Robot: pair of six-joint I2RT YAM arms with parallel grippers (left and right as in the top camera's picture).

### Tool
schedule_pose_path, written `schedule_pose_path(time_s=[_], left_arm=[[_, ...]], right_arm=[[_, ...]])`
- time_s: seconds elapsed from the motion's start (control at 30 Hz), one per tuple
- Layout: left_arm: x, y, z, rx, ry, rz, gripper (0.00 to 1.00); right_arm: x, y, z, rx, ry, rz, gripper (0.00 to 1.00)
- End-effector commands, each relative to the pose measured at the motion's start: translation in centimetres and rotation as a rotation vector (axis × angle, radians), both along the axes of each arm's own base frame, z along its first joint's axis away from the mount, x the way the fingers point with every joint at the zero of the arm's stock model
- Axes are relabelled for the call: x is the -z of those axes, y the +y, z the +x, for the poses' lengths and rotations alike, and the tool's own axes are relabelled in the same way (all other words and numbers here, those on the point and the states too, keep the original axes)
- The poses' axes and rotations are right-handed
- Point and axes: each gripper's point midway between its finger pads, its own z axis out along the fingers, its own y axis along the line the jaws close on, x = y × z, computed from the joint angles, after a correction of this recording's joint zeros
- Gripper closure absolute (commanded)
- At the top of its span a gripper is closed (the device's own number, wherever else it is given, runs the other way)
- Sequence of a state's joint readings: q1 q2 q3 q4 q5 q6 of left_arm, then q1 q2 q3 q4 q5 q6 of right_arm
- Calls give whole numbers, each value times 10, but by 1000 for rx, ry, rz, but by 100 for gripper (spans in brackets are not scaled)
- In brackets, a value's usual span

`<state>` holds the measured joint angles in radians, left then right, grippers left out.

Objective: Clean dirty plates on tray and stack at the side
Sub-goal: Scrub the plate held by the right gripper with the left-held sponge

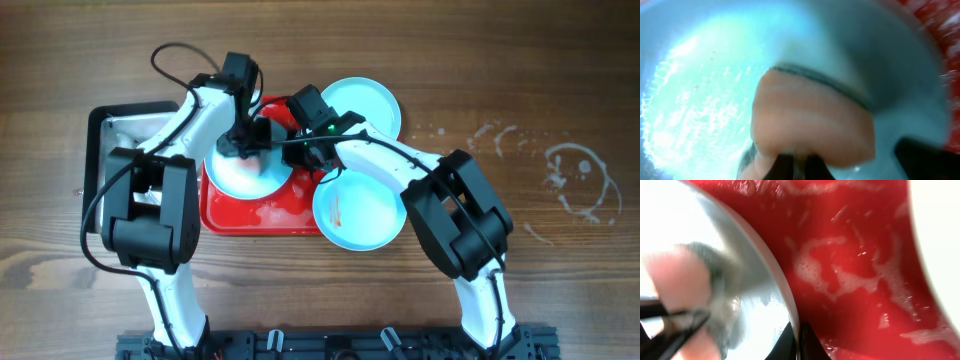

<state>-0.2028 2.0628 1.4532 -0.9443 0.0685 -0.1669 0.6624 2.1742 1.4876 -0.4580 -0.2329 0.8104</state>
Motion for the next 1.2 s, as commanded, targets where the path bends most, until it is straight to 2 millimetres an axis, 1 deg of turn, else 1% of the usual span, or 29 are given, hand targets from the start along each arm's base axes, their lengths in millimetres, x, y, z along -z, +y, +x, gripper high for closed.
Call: schedule_pose_path(time_s=[0.0, 0.03, 0.1, 0.17, 0.2, 0.23, 0.3, 0.37, 0.43, 0.5, 0.57, 0.6, 0.63, 0.67, 0.7, 0.73, 0.77, 0.83, 0.93, 0.97, 1.03, 1.07, 1.1, 1.17], left_arm=[[16, 40, -34, -71, 152, 129, 96], [14, 45, -41, -78, 182, 136, 96], [13, 56, -44, -89, 194, 177, 96], [13, 74, -28, -171, 116, 279, 96], [13, 82, -16, -239, 54, 324, 96], [12, 85, -5, -300, -2, 343, 96], [13, 83, 14, -364, -84, 331, 96], [14, 75, 31, -384, -153, 306, 96], [18, 64, 43, -371, -200, 287, 96], [20, 46, 55, -344, -251, 251, 96], [20, 22, 64, -292, -279, 181, 96], [20, 6, 68, -229, -292, 130, 96], [19, -17, 71, -131, -302, 57, 96], [18, -34, 71, -57, -306, 6, 96], [18, -47, 69, 5, -305, -32, 96], [18, -54, 67, 40, -302, -42, 96], [19, -57, 63, 57, -290, -41, 96], [22, -54, 52, 58, -246, -29, 96], [28, -37, 27, 49, -130, 7, 96], [30, -27, 13, 62, -65, 26, 96], [30, -10, -10, 61, 37, 54, 96], [30, -4, -17, 57, 69, 64, 96], [28, 10, -31, 48, 139, 75, 96], [26, 23, -42, 31, 195, 81, 96]], right_arm=[[24, -7, -6, 4, 38, -45, 96], [24, -7, -6, 4, 38, -45, 96], [24, -7, -6, 5, 39, -44, 96], [24, -7, -6, 5, 39, -44, 96], [24, -7, -6, 5, 39, -44, 96], [24, -7, -6, 4, 38, -45, 96], [24, -7, -7, 4, 40, -46, 96], [24, -8, -7, 4, 41, -47, 96], [24, -8, -7, 4, 41, -46, 96], [24, -8, -7, 5, 40, -46, 95], [24, -8, -7, 5, 40, -46, 96], [24, -8, -7, 5, 40, -46, 96], [24, -8, -7, 4, 41, -46, 96], [24, -8, -7, 4, 40, -46, 96], [24, -8, -7, 4, 41, -46, 96], [24, -8, -7, 4, 40, -46, 96], [24, -8, -7, 4, 40, -46, 96], [24, -8, -7, 4, 41, -46, 96], [24, -7, -7, 4, 40, -46, 96], [24, -7, -7, 4, 40, -45, 96], [24, -7, -6, 4, 38, -45, 96], [24, -7, -6, 4, 38, -45, 96], [24, -7, -6, 4, 38, -44, 96], [24, -7, -6, 4, 38, -44, 96]])
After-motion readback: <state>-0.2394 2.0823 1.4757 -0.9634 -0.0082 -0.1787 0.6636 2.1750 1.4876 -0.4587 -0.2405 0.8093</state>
